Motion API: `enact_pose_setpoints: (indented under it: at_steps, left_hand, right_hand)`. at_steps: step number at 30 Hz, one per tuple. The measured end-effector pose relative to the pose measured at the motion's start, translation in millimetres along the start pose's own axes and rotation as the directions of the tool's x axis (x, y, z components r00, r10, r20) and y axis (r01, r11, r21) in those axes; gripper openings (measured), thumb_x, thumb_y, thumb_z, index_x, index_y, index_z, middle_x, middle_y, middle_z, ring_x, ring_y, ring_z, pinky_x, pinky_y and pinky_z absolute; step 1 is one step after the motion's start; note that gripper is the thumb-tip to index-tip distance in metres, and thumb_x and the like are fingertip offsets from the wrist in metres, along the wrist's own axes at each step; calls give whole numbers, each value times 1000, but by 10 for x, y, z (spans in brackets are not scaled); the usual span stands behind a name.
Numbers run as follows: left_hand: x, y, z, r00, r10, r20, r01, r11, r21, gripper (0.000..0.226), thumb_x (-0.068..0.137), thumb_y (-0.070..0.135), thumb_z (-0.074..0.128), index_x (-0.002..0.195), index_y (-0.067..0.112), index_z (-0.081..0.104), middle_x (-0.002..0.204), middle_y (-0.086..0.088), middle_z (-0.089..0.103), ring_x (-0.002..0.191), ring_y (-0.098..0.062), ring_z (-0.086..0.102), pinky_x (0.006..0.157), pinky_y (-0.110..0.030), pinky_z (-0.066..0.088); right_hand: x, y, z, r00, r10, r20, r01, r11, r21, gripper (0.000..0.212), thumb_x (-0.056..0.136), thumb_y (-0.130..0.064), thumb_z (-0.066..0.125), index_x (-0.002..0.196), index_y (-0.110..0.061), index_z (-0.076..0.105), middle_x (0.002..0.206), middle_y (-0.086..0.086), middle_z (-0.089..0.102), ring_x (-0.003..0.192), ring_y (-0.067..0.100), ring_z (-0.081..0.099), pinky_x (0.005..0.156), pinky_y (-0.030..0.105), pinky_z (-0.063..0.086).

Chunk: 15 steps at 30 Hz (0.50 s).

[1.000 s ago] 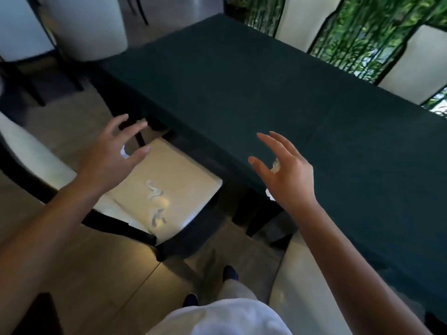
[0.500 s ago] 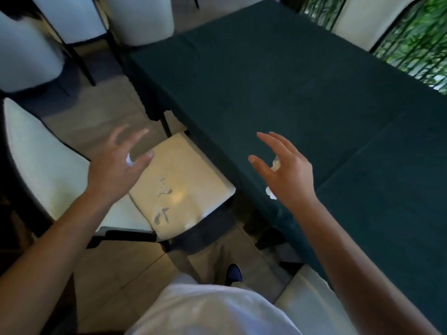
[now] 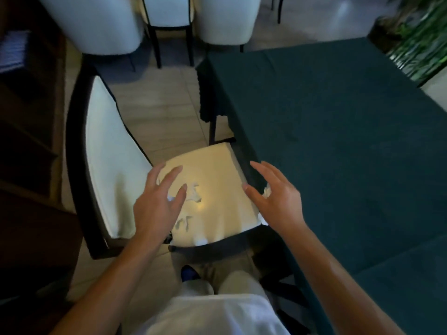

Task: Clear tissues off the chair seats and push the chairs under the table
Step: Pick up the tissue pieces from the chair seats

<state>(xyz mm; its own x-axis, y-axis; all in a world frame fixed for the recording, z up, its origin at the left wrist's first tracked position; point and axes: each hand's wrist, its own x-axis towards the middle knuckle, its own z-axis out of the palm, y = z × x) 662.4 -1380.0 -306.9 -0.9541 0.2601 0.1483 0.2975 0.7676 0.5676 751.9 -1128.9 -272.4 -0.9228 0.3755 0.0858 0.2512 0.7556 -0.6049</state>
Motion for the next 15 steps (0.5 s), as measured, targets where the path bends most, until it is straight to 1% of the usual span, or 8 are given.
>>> enact_pose_setpoints:
  at_steps: [3, 6, 7, 8, 10, 11, 13, 15]
  left_hand:
    - [30, -161, 78, 998, -21, -51, 18, 999, -45, 42, 93, 34, 71, 134, 28, 65, 153, 2, 44, 99, -20, 66, 71, -38, 59]
    - [14, -271, 195, 998, -47, -46, 45, 998, -34, 47, 92, 37, 73, 137, 29, 62, 156, 1, 41, 89, -19, 67, 69, -36, 60]
    - [9, -303, 257, 997, -64, -38, 63, 998, -28, 50, 92, 38, 72, 139, 31, 60, 157, 1, 39, 87, -19, 68, 69, -35, 59]
    - [-1, -336, 342, 994, -106, -14, 106, 994, -27, 52, 91, 40, 72, 141, 32, 58, 158, 1, 37, 88, -19, 68, 70, -35, 59]
    - [-29, -417, 548, 973, -224, 46, 225, 974, -19, 56, 92, 41, 71, 144, 33, 54, 160, 1, 33, 94, -21, 68, 75, -36, 59]
    - [-30, -466, 653, 958, -282, 60, 283, 959, -9, 57, 92, 42, 71, 145, 33, 53, 161, 1, 32, 96, -22, 68, 77, -37, 59]
    - [-5, -584, 876, 921, -384, 62, 382, 923, 32, 57, 92, 43, 71, 145, 34, 53, 161, 0, 33, 94, -22, 69, 76, -36, 58]
    - [13, -660, 1100, 871, -486, 75, 481, 874, 73, 57, 93, 45, 69, 146, 35, 52, 162, 1, 32, 101, -21, 68, 74, -33, 56]
  right_hand:
    - [249, -70, 242, 997, -39, 68, 38, 999, 5, 56, 93, -53, 65, 145, -38, 52, 153, -5, 50, 129, 11, 55, 96, 24, 45]
    - [549, -114, 549, 984, -79, 161, 77, 997, 19, 56, 94, -54, 65, 145, -38, 52, 152, -6, 51, 127, 11, 57, 97, 31, 53]
    - [656, -99, 667, 977, -95, 191, 93, 995, 21, 56, 94, -54, 65, 145, -37, 52, 150, -7, 52, 126, 10, 58, 95, 31, 54]
    - [765, -70, 783, 970, -101, 221, 98, 995, 25, 56, 94, -53, 65, 145, -37, 52, 148, -8, 54, 124, 9, 58, 93, 27, 52]
    - [972, 6, 1043, 953, -99, 286, 96, 995, 24, 57, 94, -53, 65, 147, -37, 50, 146, -11, 56, 122, 5, 57, 89, 17, 44]
    - [1061, 64, 1188, 942, -101, 320, 98, 995, 23, 58, 94, -53, 65, 147, -36, 49, 146, -12, 55, 122, 4, 57, 90, 16, 41]
    - [1202, 224, 1493, 915, -110, 389, 118, 993, 4, 59, 94, -54, 64, 148, -36, 48, 148, -11, 54, 124, 8, 58, 92, 20, 45]
    - [1288, 412, 1759, 889, -121, 442, 146, 989, -22, 59, 94, -54, 63, 148, -36, 49, 151, -5, 52, 119, 14, 63, 89, 29, 53]
